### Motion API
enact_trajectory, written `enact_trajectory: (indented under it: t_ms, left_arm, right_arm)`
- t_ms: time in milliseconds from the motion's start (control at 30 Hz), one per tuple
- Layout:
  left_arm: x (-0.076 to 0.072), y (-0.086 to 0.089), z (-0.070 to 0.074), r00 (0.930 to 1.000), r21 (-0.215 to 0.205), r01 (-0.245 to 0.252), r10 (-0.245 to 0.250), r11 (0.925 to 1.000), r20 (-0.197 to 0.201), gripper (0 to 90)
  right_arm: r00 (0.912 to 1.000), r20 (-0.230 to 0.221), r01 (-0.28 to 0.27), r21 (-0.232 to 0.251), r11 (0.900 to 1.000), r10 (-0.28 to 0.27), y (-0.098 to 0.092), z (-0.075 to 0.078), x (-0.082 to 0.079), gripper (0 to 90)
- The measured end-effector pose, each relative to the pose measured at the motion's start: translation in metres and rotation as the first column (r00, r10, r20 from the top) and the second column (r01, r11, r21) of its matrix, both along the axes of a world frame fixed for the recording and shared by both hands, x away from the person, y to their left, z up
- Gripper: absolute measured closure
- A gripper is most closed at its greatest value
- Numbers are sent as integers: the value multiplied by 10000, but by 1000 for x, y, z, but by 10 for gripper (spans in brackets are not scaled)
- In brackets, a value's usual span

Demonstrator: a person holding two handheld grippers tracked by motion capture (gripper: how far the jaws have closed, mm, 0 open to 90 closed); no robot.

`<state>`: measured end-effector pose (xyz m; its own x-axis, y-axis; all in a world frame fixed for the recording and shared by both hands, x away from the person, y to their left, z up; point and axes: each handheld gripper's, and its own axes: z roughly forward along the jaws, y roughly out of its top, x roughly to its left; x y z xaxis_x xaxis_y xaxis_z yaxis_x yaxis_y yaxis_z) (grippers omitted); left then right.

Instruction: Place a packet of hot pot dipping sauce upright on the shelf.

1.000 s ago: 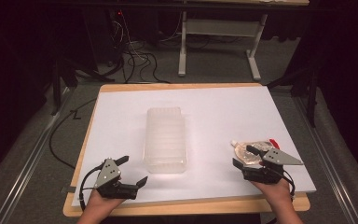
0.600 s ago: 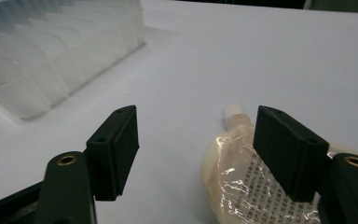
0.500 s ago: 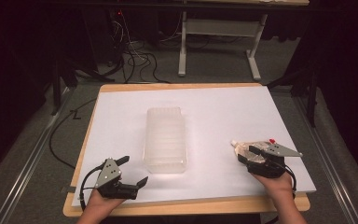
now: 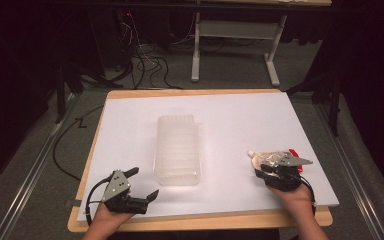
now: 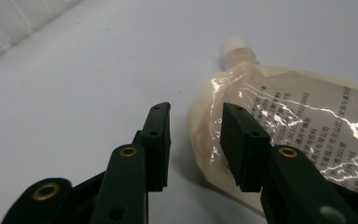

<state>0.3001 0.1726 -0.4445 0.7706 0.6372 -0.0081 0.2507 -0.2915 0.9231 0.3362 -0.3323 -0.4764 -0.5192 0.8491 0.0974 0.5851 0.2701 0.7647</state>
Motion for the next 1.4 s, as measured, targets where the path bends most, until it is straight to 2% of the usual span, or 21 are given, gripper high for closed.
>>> enact_trajectory:
  t_ms: [100, 200, 367, 400, 433, 467, 633, 667, 867, 933, 967, 1000, 1033, 1067, 1100, 1167, 1200, 1233, 1267, 1333, 1400]
  left_arm:
    - [0, 0, 0, 10000, 29, 67, -67, 10000, -21, 37]
    - [0, -1, -1, 10000, 81, 90, -90, 9999, -8, 37]
    - [0, -1, -1, 10000, 82, 80, -80, 9999, -5, 37]
    - [0, -1, -1, 10000, 67, 86, -86, 9999, -12, 37]
    - [0, -1, -1, 10000, 67, 86, -86, 9999, -12, 37]
    - [0, -1, -1, 10000, 81, 80, -80, 9999, -5, 37]
    - [0, -1, 0, 10000, 74, 64, -64, 10000, 9, 37]
    - [0, -1, 0, 10000, 66, 51, -51, 10000, 0, 37]
    - [0, 0, 0, 10000, 64, 55, -55, 10000, 5, 38]
    - [0, 0, 0, 10000, 66, 48, -48, 10000, 6, 38]
    - [0, 0, 0, 10000, 66, 48, -48, 10000, 6, 38]
    - [0, 0, 0, 10000, 71, 41, -41, 10000, 3, 38]
    - [0, 0, 0, 10000, 71, 41, -41, 10000, 3, 38]
    - [0, 0, 0, 10000, 82, 38, -38, 10000, 2, 38]
    - [0, 0, 0, 10000, 82, 38, -38, 10000, 2, 38]
    - [0, 0, -1, 10000, 64, 23, -23, 10000, 6, 38]
    - [0, -1, -1, 10000, 74, 11, -11, 10000, 15, 38]
    - [1, -1, -1, 10000, 82, 10, -10, 10000, 16, 38]
    - [1, -1, -1, 10000, 87, 7, -7, 10000, 13, 38]
    - [1, -1, -1, 10000, 89, 8, -8, 10000, 5, 38]
    - [1, 0, -1, 10000, 98, 6, -6, 10000, 10, 39]
  right_arm:
    - [10000, -63, 70, 14, 10000, -69, -1, -1, 1, 668]
    - [9996, -283, 64, -386, 9992, -75, 2, -2, 2, 700]
    - [9995, -187, 255, -725, 9970, -270, 4, -2, 2, 785]
    - [9997, -98, 234, -928, 9954, -244, 3, -2, 2, 850]
    - [9997, -98, 234, -928, 9954, -244, 3, -2, 2, 850]
    - [9996, -172, 214, -833, 9963, -229, 2, -1, 3, 900]
    - [9998, -162, 110, -924, 9957, -125, 2, 1, 2, 900]
    - [9999, 63, 99, -865, 9962, -94, 2, 5, 1, 900]
    - [9971, 763, 72, -615, 9981, -25, -2, 19, -5, 900]
    - [9918, 1278, 28, -437, 9990, 28, -4, 29, -9, 900]
    - [9918, 1278, 28, -437, 9990, 28, -4, 29, -9, 900]
    - [9871, 1604, 13, -285, 9996, 32, -5, 36, -11, 900]
    - [9871, 1604, 13, -285, 9996, 32, -5, 36, -11, 900]
    - [9809, 1943, 90, -54, 9999, -77, -8, 44, -13, 900]
    - [9809, 1943, 90, -54, 9999, -77, -8, 44, -13, 900]
    - [9714, 2369, 145, 198, 9997, -188, -11, 54, -16, 900]
    - [9607, 2761, 182, 445, 9988, -298, -14, 62, -17, 900]
    - [9607, 2761, 182, 445, 9988, -298, -14, 62, -17, 900]
    - [9565, 2892, 246, 490, 9985, -377, -15, 64, -18, 900]
    - [9460, 3195, 347, 693, 9970, -552, -18, 70, -20, 900]
    - [9307, 3555, 506, 1060, 9931, -854, -23, 77, -22, 900]
